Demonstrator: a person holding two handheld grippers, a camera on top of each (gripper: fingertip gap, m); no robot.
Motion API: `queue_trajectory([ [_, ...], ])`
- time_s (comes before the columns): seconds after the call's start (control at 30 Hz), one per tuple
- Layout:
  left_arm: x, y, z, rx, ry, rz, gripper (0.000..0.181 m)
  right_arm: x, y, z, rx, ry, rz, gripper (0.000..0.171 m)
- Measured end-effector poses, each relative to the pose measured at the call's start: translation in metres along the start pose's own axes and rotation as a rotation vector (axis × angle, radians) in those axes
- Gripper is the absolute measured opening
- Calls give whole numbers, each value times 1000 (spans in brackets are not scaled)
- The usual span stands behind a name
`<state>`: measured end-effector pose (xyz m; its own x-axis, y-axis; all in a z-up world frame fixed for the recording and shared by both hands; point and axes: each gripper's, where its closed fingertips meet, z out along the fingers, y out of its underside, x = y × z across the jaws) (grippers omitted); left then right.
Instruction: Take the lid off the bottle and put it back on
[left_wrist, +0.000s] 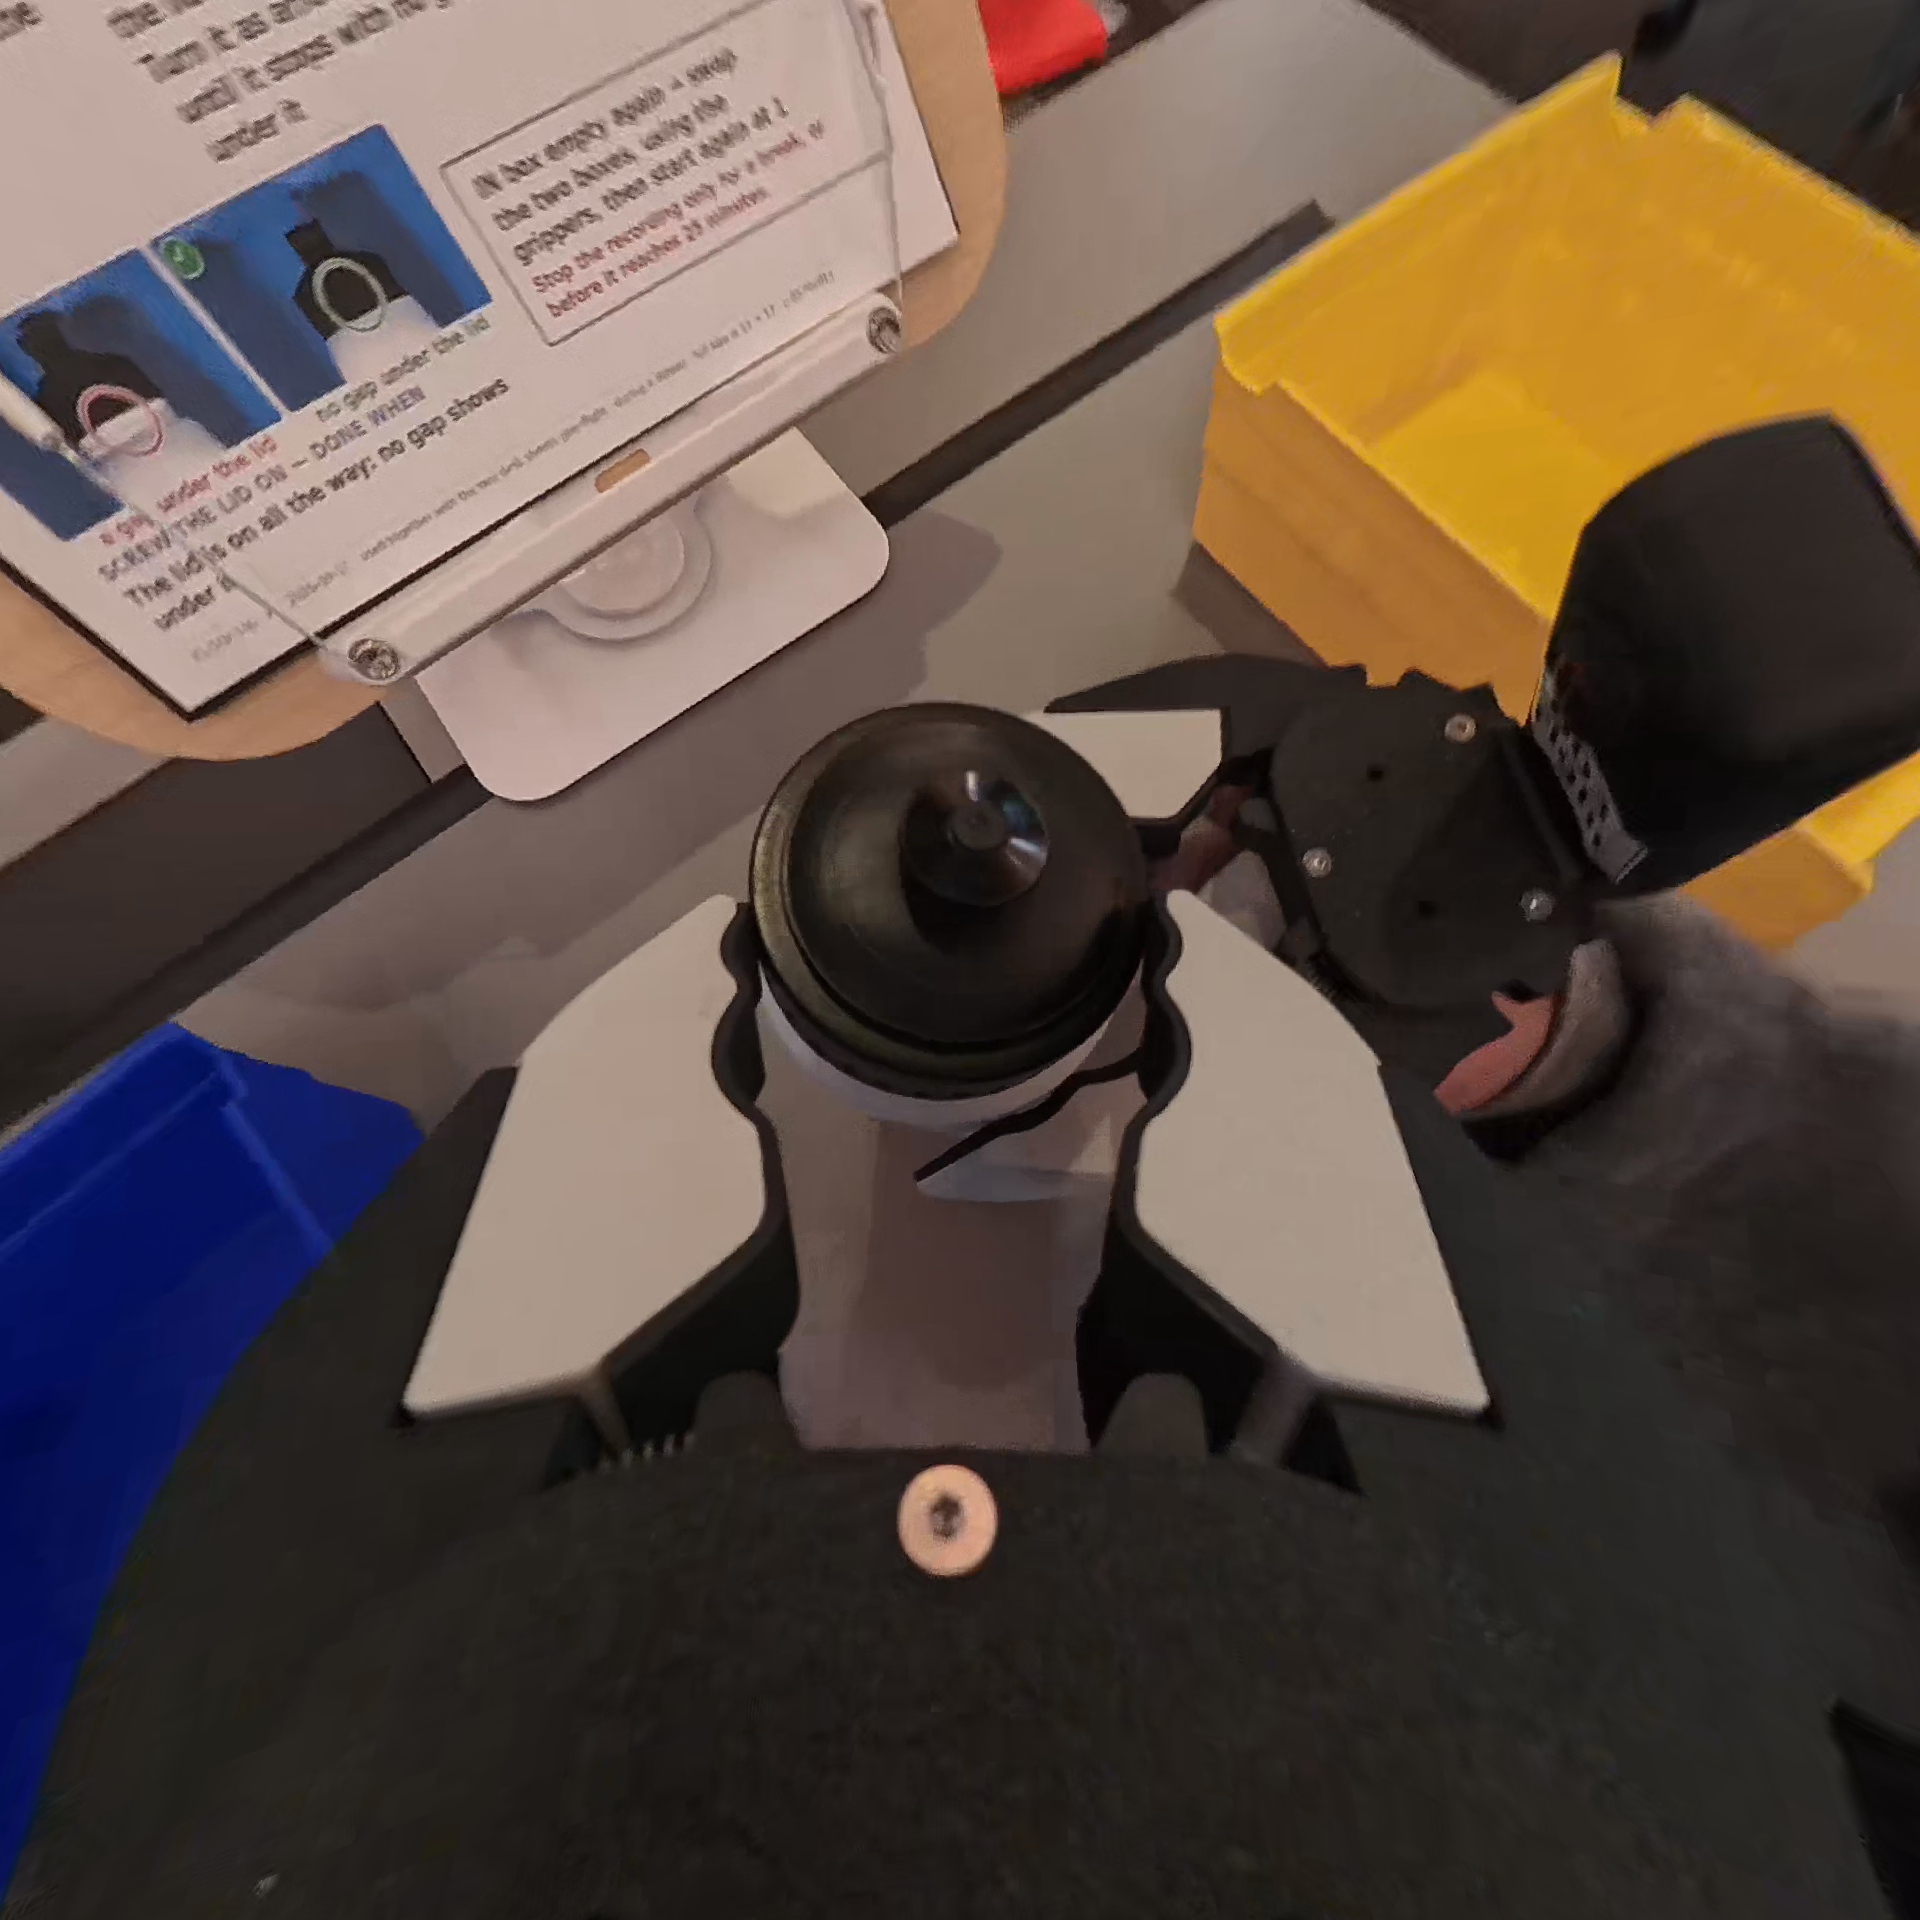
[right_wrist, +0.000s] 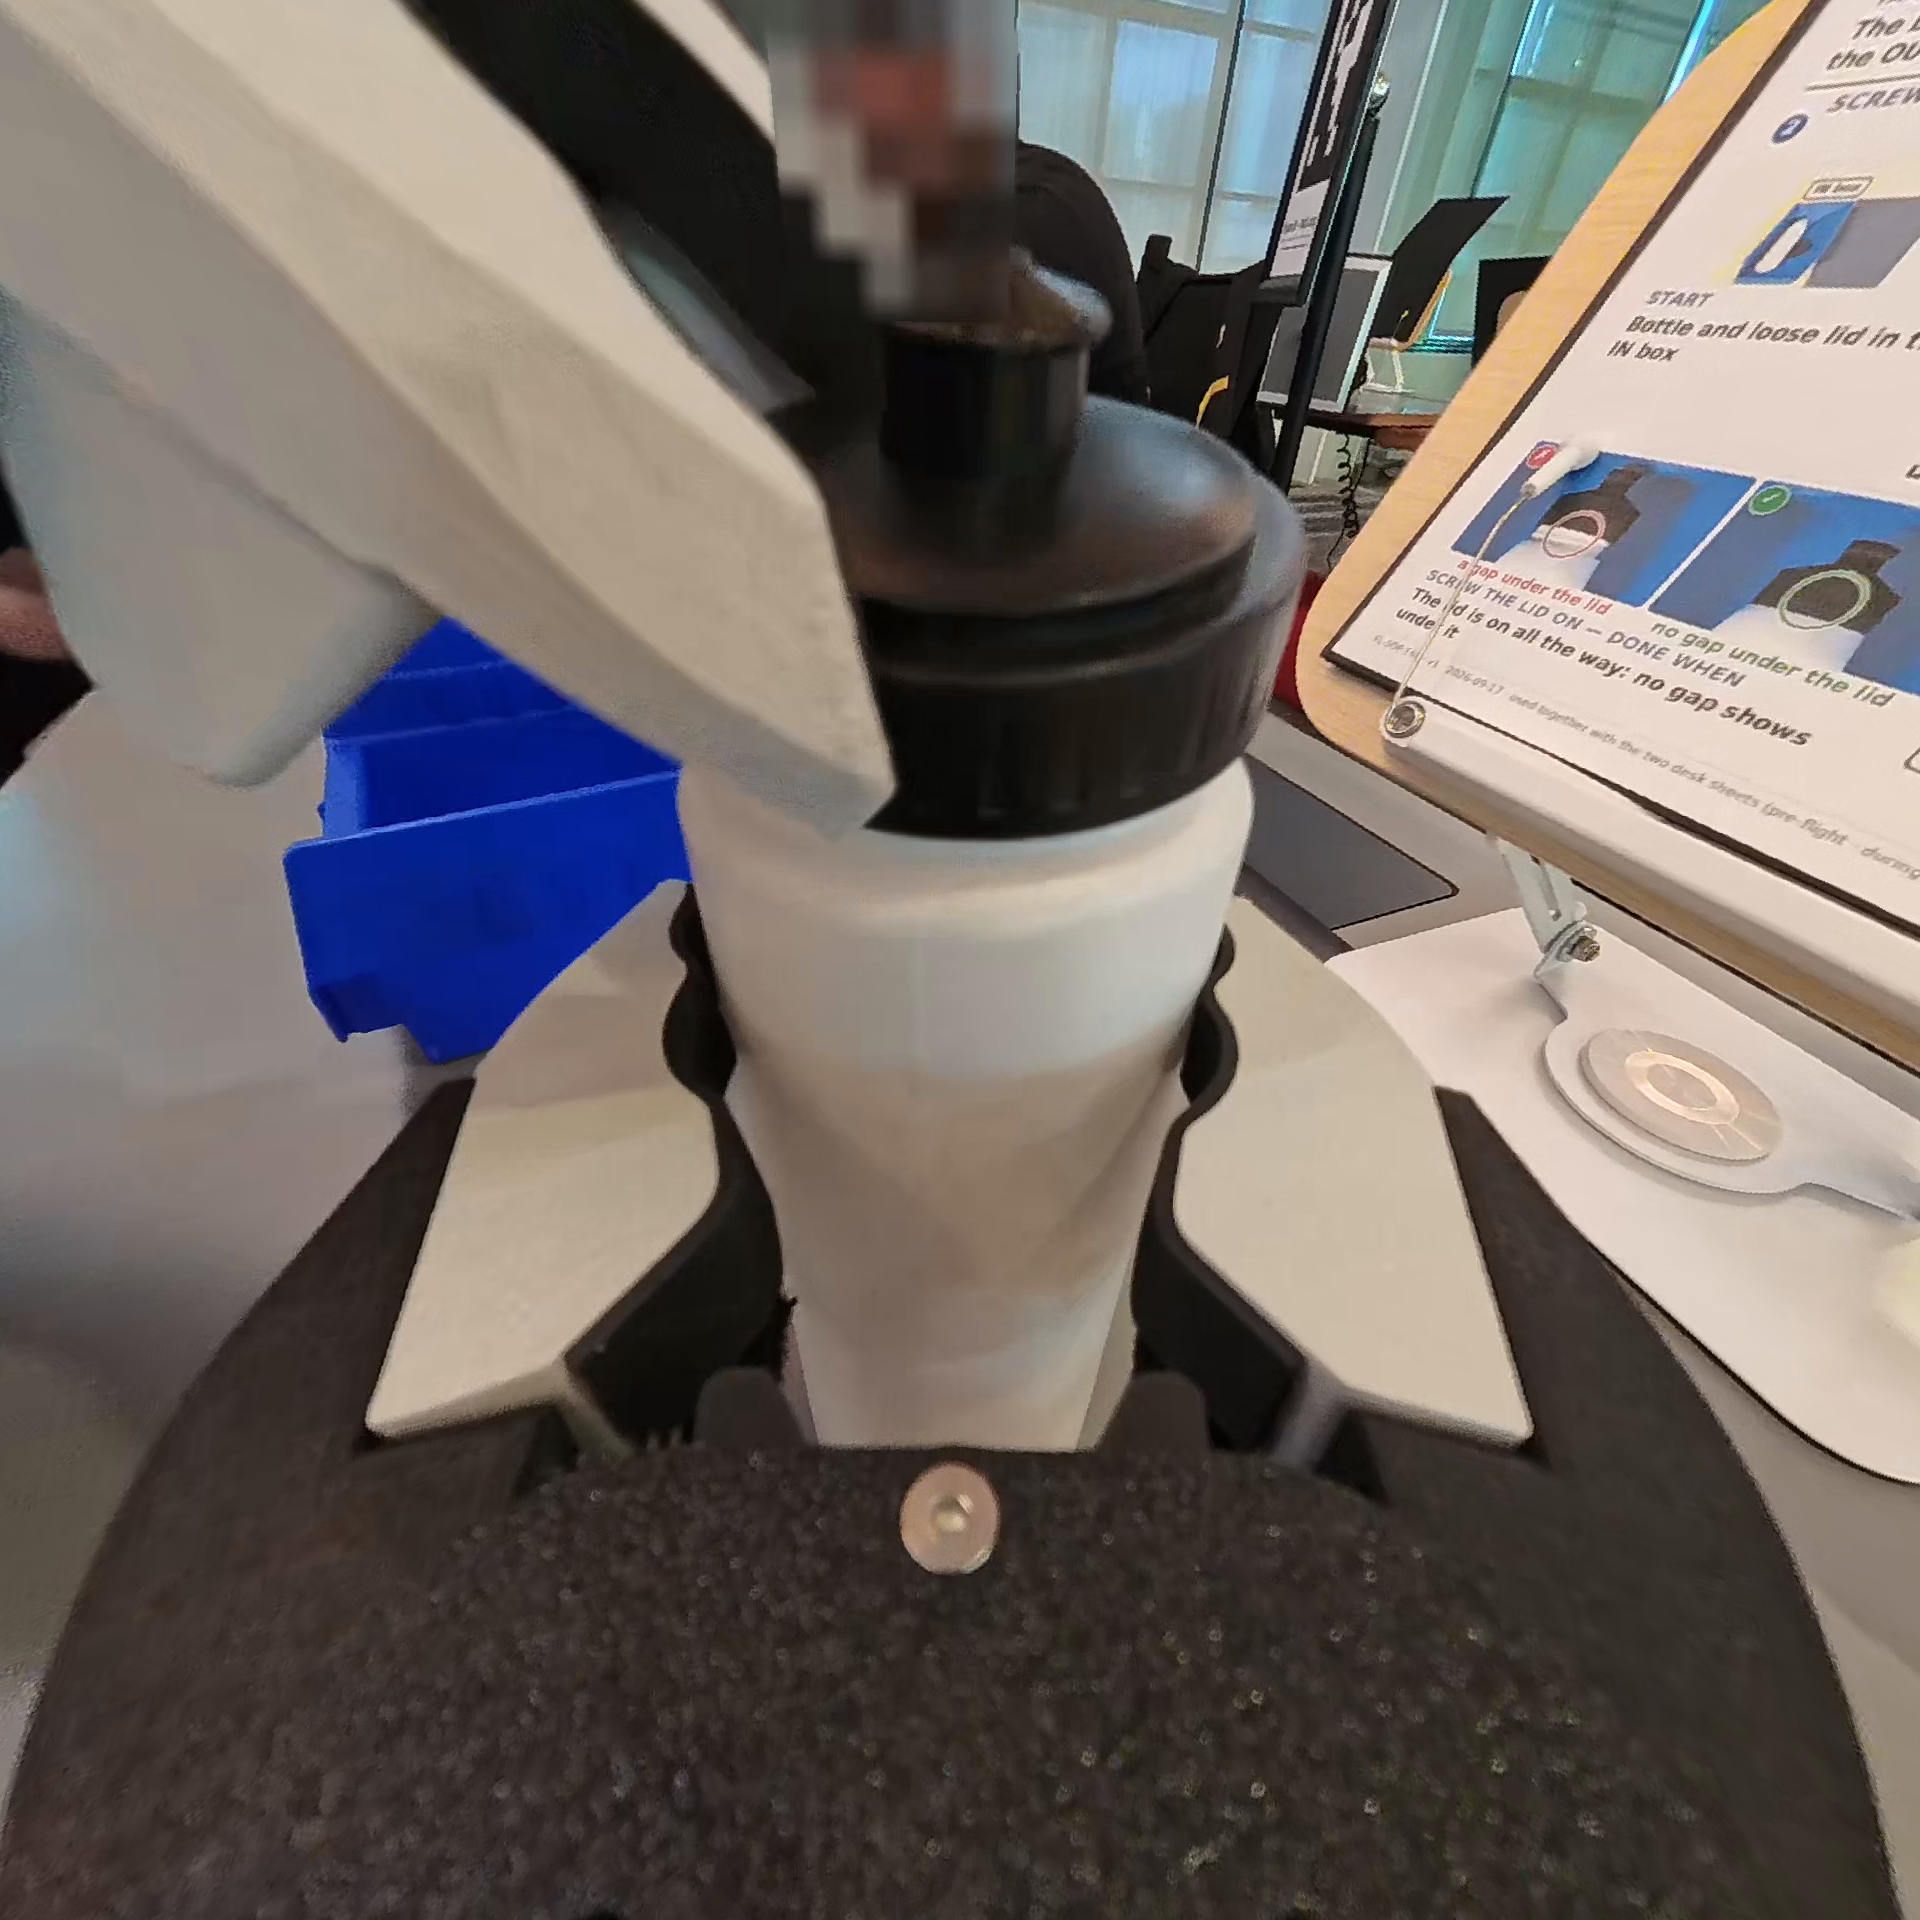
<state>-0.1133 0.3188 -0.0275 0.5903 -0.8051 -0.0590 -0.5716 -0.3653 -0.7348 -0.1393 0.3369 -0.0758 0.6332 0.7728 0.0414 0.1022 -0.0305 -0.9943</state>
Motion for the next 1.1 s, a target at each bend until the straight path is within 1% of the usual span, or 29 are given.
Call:
queue_trajectory([
  [0.03, 0, 1, 1, -22, 16, 39, 70, 0, 0, 0, -1, 2, 3, 87],
  [0.13, -1, 0, 2, -65, 131, 100, 70, 2, 0, 0, 6, 3, 15, 87],
  [0.33, 0, 2, 1, -96, 378, 294, 70, 2, 0, 0, 16, -5, 16, 87],
  [0.43, 1, 2, 0, -59, 499, 375, 70, 1, 0, 0, 21, -8, 12, 87],
  [0.53, 2, 1, 0, 16, 632, 421, 70, 1, -1, 0, 30, -14, 15, 87],
  [0.6, 3, -1, 0, 77, 711, 431, 70, 1, -1, 0, 33, -13, 16, 86],
  [0.67, 4, -4, 2, 124, 742, 412, 70, 3, 0, -1, 36, -10, 30, 87],
  [0.73, 5, -4, 2, 146, 735, 381, 70, 4, 0, -2, 38, -16, 36, 87],
  [0.83, 3, -5, 0, 185, 647, 266, 70, 3, 0, -1, 36, -14, 33, 87],
  [0.87, 1, -7, 0, 216, 597, 216, 79, 3, 0, -1, 36, -13, 30, 87],
  [0.9, -1, -10, 0, 265, 534, 163, 92, 3, 0, -1, 36, -10, 30, 87],
  [0.93, -3, -11, 0, 318, 468, 115, 95, 3, 0, -1, 35, -8, 31, 87],
  [1.03, -8, -8, 3, 444, 273, 29, 94, 3, 0, -1, 36, -5, 32, 87],
  [1.1, -4, -3, 6, 483, 197, 14, 88, 3, -1, -1, 36, -3, 32, 87],
])
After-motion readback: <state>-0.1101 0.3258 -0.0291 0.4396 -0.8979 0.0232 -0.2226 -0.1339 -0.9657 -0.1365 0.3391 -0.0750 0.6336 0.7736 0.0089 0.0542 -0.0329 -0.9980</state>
